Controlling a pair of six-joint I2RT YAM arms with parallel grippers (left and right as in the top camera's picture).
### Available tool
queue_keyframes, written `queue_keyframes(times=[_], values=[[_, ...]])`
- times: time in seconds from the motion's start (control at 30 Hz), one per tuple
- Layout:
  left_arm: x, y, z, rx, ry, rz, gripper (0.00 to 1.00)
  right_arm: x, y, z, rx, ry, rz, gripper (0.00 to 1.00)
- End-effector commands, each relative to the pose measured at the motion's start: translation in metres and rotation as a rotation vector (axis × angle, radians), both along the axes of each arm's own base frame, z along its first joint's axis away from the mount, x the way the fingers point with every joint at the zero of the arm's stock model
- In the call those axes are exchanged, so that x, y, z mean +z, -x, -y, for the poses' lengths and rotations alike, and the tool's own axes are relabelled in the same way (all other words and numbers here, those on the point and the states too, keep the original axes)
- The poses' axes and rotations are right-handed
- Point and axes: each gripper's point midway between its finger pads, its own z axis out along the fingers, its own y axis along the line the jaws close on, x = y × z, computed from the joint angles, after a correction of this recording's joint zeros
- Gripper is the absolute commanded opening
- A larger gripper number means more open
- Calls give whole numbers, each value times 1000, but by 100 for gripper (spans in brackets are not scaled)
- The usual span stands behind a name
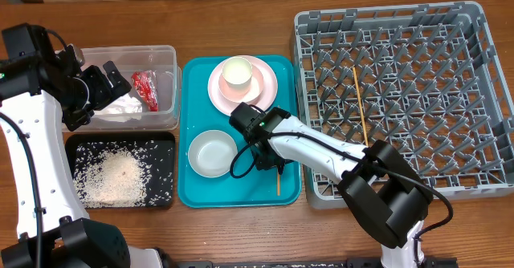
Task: Sort waste into correct bins and load items into the dishwasher
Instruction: 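Lower the right gripper and grasp the second wooden chopstick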
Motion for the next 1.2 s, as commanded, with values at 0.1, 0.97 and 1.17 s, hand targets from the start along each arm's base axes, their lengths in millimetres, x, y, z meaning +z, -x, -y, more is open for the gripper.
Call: queue_keyframes(times=[0.1,0.97,1.17], values=[[10,-1,-1,-9,-18,30,100,6,-7,-9,-4,-34,12,28],[10,-1,-1,-9,-18,30,100,-9,4,0,-12,-26,-23,25],[10,-1,-1,-9,-18,30,100,-9,4,1,-18,-23,-23,22]])
